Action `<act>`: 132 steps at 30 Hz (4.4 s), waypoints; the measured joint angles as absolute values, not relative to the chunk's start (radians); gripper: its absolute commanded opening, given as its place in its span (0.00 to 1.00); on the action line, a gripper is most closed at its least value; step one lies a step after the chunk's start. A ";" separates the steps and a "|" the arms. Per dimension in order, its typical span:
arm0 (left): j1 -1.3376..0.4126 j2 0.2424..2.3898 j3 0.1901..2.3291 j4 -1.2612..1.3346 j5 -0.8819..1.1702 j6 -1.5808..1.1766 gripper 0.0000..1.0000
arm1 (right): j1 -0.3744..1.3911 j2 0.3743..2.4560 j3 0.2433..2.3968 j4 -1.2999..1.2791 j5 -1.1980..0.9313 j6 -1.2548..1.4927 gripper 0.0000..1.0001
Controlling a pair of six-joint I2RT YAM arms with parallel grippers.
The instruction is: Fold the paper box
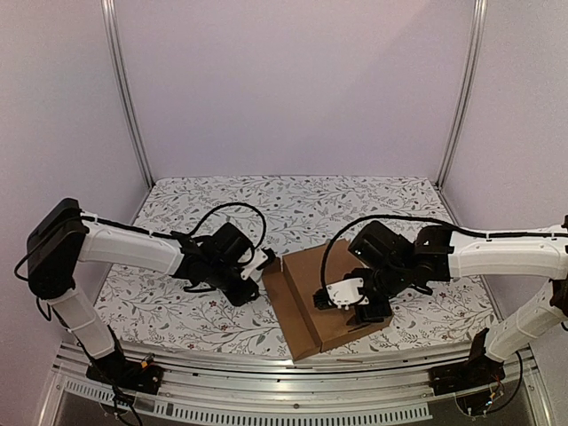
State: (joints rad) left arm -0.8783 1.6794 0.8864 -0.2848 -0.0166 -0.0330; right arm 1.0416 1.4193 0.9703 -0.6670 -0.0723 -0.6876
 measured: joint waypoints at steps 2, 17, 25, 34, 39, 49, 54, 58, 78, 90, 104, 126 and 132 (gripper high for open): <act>-0.860 1.679 0.892 -0.263 -0.023 -0.014 0.40 | 1.029 1.419 0.973 -0.669 -0.085 -0.684 0.64; -0.741 1.771 0.901 0.059 0.084 0.096 0.31 | 1.018 1.431 0.977 -0.665 -0.145 -0.671 0.65; -0.728 1.831 0.900 0.099 0.118 0.124 0.14 | 1.074 1.443 0.977 -0.667 -0.145 -0.670 0.67; -0.721 1.853 0.900 0.129 0.153 0.130 0.04 | 1.211 1.512 0.977 -0.657 -0.055 -0.671 0.66; -0.719 1.860 0.900 0.137 0.175 0.131 0.00 | 1.211 1.512 0.977 -0.646 -0.005 -0.669 0.69; -0.719 1.835 0.881 0.111 0.176 0.082 0.00 | 1.214 1.514 0.978 -0.622 0.047 -0.649 0.72; -0.721 1.794 0.864 0.056 0.162 0.024 0.00 | 1.224 1.514 0.978 -0.619 0.048 -0.647 0.73; -0.732 1.765 0.854 0.002 0.145 -0.026 0.00 | 1.251 1.514 0.978 -0.615 0.052 -0.647 0.73; -0.765 1.729 0.884 -0.149 0.099 -0.087 0.00 | 1.302 1.557 0.974 -0.551 0.181 -0.630 0.66; -0.766 1.729 0.920 -0.221 0.096 -0.083 0.00 | 1.301 1.565 0.962 -0.538 0.208 -0.632 0.64; -0.768 1.763 1.034 -0.394 0.099 -0.068 0.00 | 1.295 1.567 0.962 -0.549 0.150 -0.657 0.60; -0.770 1.871 1.237 -0.611 0.096 -0.027 0.00 | 1.288 1.571 0.962 -0.549 0.147 -0.670 0.59; -0.773 1.922 1.316 -0.667 0.082 -0.019 0.00 | 1.288 1.573 0.964 -0.549 0.147 -0.675 0.59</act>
State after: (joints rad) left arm -0.7727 1.9224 1.3159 -0.6674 0.0818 -0.0193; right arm 1.2881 1.5730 0.9638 -0.5488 0.1467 -0.6754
